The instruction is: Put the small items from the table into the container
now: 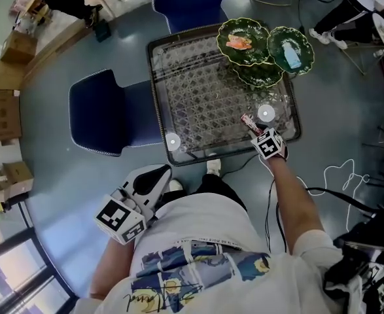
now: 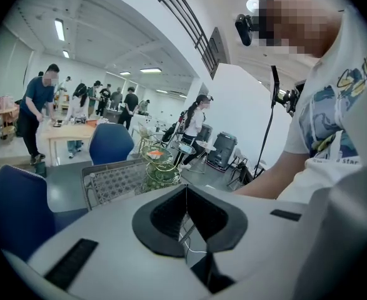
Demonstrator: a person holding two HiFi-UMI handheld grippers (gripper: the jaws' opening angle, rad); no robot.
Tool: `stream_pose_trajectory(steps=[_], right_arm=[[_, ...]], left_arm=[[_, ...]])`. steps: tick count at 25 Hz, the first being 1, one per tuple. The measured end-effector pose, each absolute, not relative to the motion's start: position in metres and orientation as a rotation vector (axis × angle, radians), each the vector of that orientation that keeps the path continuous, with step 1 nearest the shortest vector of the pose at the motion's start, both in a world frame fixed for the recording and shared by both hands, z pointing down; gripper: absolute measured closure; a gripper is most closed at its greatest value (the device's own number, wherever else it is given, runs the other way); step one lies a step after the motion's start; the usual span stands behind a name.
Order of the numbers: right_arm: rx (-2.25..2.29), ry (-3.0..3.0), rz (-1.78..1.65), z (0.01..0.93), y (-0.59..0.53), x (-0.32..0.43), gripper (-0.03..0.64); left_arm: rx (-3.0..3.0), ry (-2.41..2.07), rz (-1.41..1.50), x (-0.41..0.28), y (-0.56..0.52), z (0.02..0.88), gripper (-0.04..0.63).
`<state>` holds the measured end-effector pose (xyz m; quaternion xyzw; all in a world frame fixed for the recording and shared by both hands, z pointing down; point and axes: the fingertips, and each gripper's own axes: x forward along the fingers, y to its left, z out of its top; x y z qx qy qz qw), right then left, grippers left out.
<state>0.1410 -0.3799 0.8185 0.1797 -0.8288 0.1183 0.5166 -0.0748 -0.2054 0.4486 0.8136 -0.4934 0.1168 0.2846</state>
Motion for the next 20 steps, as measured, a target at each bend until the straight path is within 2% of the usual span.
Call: stream_pose_trajectory(steps=[1,8,20], right_arm=[[0.424,-1.994,0.278,0.818,-0.379,0.142,0.505],[0.49,-2.076,0.338,0.789,-0.381,0.136,0.509],[0.614,-2.353,0.173,0.633,-0.45,0.046,0.509]], left_arm=[[2.176,-1.317,0.309,-0.073,-0.208,0.449,0.586],[2.214,-1.287,0.311,-0.059,-0.225,0.447,0.586],[2.275,-1.243,0.308,-0.057,-0.246,0.441,0.586]])
